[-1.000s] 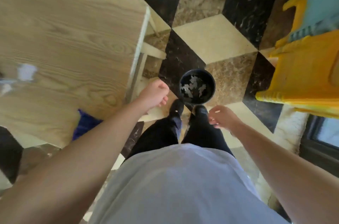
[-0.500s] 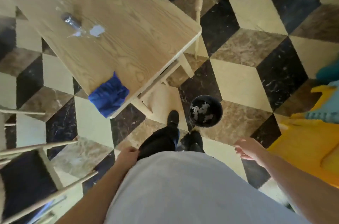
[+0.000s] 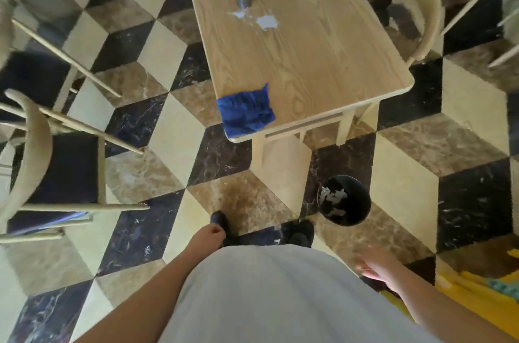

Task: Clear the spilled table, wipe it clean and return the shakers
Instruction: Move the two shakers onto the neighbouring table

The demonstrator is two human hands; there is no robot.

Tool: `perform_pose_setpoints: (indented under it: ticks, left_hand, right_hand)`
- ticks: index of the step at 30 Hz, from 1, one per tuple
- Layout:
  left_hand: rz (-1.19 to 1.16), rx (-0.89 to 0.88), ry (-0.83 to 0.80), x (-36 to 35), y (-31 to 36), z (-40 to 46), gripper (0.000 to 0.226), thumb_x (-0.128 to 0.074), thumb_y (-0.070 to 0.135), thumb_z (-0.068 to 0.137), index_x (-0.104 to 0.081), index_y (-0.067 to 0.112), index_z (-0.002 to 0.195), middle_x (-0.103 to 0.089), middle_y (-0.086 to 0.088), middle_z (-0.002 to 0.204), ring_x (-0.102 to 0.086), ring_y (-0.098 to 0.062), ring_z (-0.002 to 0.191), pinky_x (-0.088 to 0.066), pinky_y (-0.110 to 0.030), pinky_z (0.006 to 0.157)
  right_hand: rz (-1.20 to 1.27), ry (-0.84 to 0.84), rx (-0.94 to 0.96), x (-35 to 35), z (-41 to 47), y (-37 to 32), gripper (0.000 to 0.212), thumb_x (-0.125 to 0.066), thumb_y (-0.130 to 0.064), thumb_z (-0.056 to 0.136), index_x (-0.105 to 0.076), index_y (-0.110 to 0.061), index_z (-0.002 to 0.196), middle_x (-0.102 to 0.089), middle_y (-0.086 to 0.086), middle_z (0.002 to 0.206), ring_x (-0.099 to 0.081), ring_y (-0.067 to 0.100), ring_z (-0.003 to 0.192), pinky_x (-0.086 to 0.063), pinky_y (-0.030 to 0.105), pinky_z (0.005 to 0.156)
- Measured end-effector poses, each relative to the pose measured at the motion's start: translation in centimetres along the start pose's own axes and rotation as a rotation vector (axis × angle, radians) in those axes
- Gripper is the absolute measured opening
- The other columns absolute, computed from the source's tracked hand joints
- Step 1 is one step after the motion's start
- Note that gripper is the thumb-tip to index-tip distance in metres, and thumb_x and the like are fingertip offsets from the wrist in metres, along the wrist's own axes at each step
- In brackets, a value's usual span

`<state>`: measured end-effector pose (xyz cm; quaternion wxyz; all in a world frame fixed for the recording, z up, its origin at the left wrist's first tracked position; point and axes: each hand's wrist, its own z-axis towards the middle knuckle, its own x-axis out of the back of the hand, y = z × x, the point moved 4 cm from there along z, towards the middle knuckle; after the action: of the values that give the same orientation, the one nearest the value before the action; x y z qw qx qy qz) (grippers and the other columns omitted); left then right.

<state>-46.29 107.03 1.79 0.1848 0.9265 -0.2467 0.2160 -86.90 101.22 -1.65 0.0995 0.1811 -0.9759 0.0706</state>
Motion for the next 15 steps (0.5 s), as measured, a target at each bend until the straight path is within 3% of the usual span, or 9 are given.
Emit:
perform_pose_setpoints:
  ticks: [3,6,10,13,15]
  left_hand:
    - [0.006,-0.018,-0.076,0.9,-3.2,0.9,0.011,-0.051,0.023,0.097,-0.062,0.021,0.094,-0.058,0.006,0.088,-0.056,-0.015,0.086,-0.042,-0.024,0.073]
    - [-0.048,-0.041,-0.090,3.9,-6.9,2.6,0.014,-0.051,0.024,0.099,-0.062,0.016,0.096,-0.061,0.003,0.088,-0.059,-0.014,0.079,-0.045,-0.023,0.071]
    - [-0.347,0.060,-0.069,9.7,-13.7,5.1,0.016,-0.054,0.022,0.097,-0.064,0.010,0.099,-0.072,-0.012,0.082,-0.067,-0.021,0.066,-0.052,-0.027,0.059]
    - [-0.530,0.109,-0.017,14.5,-18.8,6.4,0.011,-0.052,0.014,0.096,-0.061,0.007,0.093,-0.068,-0.015,0.076,-0.062,-0.026,0.062,-0.050,-0.028,0.056]
    - [-0.559,0.163,-0.009,16.4,-23.4,7.0,0.013,-0.049,0.010,0.098,-0.056,0.011,0.087,-0.063,-0.011,0.074,-0.060,-0.024,0.058,-0.050,-0.024,0.055]
  right_hand:
    - [-0.035,-0.021,0.057,-4.6,-0.6,-4.6,0.036,-0.036,-0.001,0.102,-0.043,-0.011,0.068,-0.039,0.002,0.044,-0.038,0.011,0.028,-0.027,0.014,0.031]
    - [-0.066,-0.020,0.101,-9.8,-2.6,-8.8,0.031,-0.046,-0.003,0.099,-0.052,-0.009,0.069,-0.050,0.002,0.049,-0.046,0.010,0.037,-0.036,0.017,0.037]
    - [-0.196,-0.116,0.094,-18.5,-5.3,-10.9,0.034,-0.035,-0.004,0.102,-0.045,-0.009,0.070,-0.040,-0.004,0.042,-0.033,0.007,0.032,-0.024,0.016,0.037]
    - [-0.476,-0.019,0.251,-25.7,-6.8,-12.0,0.014,-0.050,-0.011,0.097,-0.062,-0.006,0.092,-0.062,0.000,0.070,-0.058,0.011,0.059,-0.045,0.020,0.055]
    - [-0.797,0.043,0.401,-30.2,-7.5,-12.8,0.015,-0.053,-0.016,0.095,-0.066,-0.009,0.097,-0.066,0.002,0.088,-0.061,0.016,0.081,-0.048,0.025,0.071]
